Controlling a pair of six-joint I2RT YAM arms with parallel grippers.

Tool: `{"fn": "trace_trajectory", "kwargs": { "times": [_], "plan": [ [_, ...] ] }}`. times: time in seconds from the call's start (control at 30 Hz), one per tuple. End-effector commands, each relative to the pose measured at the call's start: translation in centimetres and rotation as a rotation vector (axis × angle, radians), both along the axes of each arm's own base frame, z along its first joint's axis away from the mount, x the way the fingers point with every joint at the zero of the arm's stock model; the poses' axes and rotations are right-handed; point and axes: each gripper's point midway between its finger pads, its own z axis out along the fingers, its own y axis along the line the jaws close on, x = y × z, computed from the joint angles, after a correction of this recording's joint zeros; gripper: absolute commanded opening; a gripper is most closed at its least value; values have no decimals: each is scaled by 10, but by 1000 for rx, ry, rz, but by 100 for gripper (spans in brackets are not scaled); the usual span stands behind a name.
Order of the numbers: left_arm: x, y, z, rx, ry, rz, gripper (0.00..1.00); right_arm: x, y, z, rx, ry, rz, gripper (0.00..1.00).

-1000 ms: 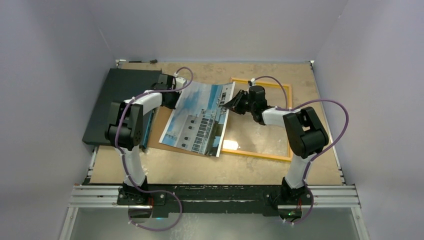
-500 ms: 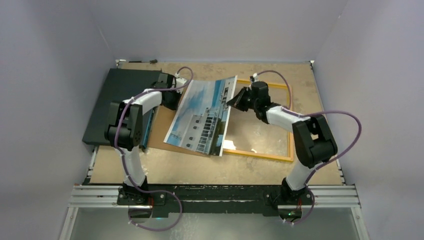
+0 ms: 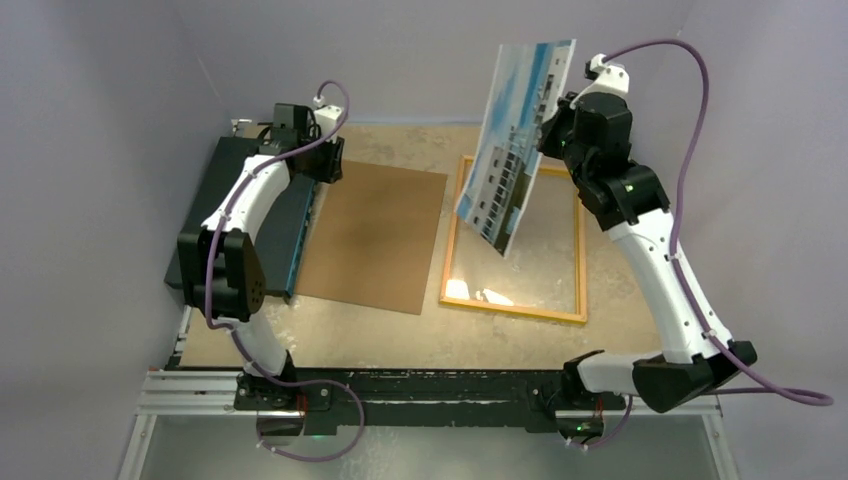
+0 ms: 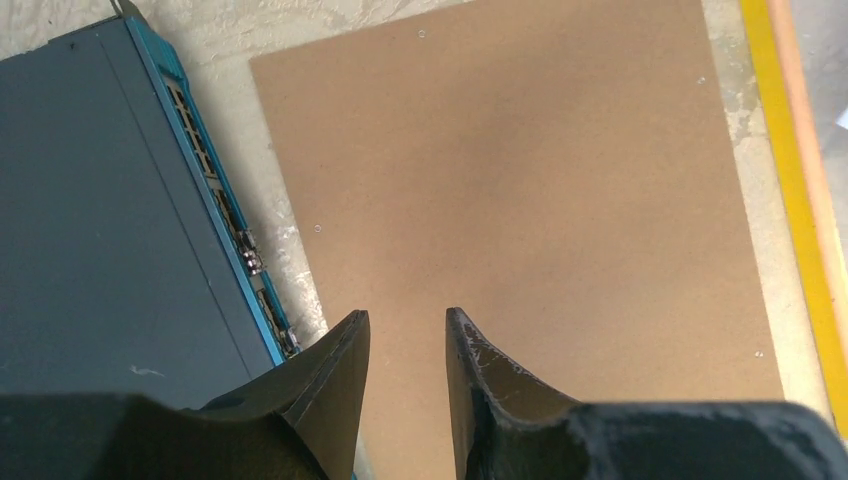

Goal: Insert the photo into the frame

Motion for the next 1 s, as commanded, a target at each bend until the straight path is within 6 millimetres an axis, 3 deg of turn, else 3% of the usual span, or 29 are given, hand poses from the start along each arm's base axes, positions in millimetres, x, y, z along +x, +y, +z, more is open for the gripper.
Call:
{"fn": "trace_trajectory", "kwargs": {
  "times": [0.0, 0.1, 0.2, 0.27, 0.33, 0.4, 0.57, 0.67, 0.8, 0.97],
  "plan": [
    [-8, -8, 16, -41, 9, -24, 32, -25, -66, -22, -318, 168, -212, 0],
    [-12, -10, 16, -51, 20, -31, 30, -27, -74, -6, -392, 197, -231, 0],
    [-16, -8, 17, -47, 21, -26, 29, -22, -69, 10, -487, 205, -269, 0],
    [-18, -7, 16, -40, 23, -20, 29, -19, -48, 25, -524, 165, -246, 0],
    [-19, -5, 15, -33, 25, -17, 29, -13, -21, 17, -569, 180, -214, 0],
    [-21, -4, 13, -27, 32, -11, 28, -6, 7, -8, -627, 229, -164, 0],
    [-26, 0, 12, -12, 33, -9, 27, -3, 57, -112, -784, 450, -42, 0],
    [-27, 3, 13, -7, 32, -5, 26, -6, 85, -161, -816, 532, 47, 0],
    [-29, 6, 15, -5, 31, 0, 25, -6, 122, -206, -784, 600, 164, 0],
    [-33, 8, 15, -3, 31, 0, 24, -4, 166, -238, -633, 606, 310, 0]
  ]
}}
